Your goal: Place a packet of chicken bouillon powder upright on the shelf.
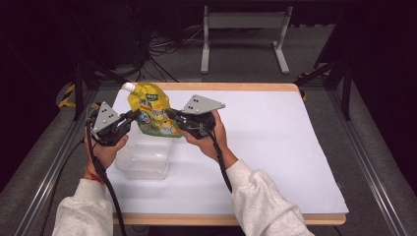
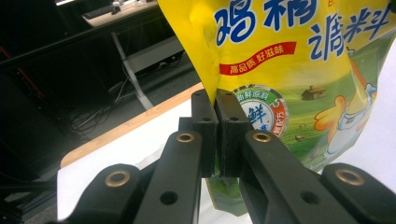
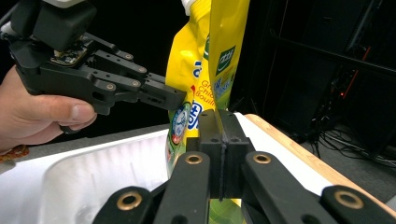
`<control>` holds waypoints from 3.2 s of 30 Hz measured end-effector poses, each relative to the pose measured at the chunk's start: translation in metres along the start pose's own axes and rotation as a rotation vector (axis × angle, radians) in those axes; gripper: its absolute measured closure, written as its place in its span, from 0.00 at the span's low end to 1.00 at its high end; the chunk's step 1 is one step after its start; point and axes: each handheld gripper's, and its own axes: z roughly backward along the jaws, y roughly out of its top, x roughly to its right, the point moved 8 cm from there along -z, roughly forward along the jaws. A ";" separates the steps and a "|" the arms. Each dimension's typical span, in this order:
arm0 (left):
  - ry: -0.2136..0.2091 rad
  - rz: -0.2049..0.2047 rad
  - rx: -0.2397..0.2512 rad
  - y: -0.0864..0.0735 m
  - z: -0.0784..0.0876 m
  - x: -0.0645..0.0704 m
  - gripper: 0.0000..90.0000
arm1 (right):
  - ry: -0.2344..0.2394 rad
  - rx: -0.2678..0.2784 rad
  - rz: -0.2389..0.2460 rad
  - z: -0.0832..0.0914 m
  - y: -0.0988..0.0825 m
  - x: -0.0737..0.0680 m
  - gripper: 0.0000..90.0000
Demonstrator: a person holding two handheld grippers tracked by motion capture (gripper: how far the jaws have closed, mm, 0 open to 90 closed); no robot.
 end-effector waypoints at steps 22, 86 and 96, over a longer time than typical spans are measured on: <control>0.023 0.074 0.016 -0.020 -0.010 -0.026 0.98 | -0.006 -0.027 -0.011 -0.039 -0.009 0.005 1.00; -0.014 0.167 0.028 -0.041 -0.022 -0.039 0.97 | -0.027 -0.002 -0.106 -0.065 -0.029 0.015 1.00; -0.014 0.200 0.038 -0.043 -0.022 -0.042 0.95 | -0.020 -0.014 -0.167 -0.067 -0.027 0.009 1.00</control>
